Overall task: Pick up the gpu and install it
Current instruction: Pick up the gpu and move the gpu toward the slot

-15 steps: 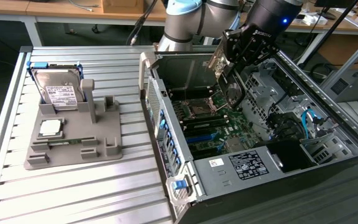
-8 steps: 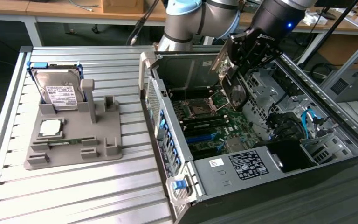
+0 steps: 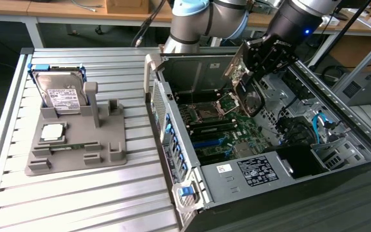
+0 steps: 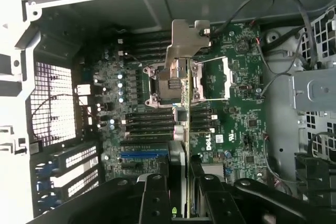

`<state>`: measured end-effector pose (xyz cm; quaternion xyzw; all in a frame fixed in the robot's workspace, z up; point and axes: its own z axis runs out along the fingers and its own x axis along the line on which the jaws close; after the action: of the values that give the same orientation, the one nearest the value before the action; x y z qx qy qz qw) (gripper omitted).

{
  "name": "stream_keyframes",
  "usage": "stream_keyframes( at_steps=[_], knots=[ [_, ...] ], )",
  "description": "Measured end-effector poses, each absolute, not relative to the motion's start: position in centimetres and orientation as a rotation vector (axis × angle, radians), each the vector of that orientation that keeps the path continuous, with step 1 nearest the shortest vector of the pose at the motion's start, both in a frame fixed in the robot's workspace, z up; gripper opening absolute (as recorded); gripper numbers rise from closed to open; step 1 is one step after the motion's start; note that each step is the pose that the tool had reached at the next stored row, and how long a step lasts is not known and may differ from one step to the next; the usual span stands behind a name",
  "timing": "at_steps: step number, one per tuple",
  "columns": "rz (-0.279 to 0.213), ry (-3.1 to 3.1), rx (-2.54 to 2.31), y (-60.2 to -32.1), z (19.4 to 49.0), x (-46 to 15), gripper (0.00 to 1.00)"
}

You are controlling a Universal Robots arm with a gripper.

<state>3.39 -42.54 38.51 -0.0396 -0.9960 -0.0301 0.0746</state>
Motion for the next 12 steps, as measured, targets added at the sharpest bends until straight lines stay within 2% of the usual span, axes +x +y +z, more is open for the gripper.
stream_keyframes(
  at_steps=[12],
  knots=[
    [-0.082,-2.985,-0.117,-42.8,37.9,4.6,0.27]
  ],
)
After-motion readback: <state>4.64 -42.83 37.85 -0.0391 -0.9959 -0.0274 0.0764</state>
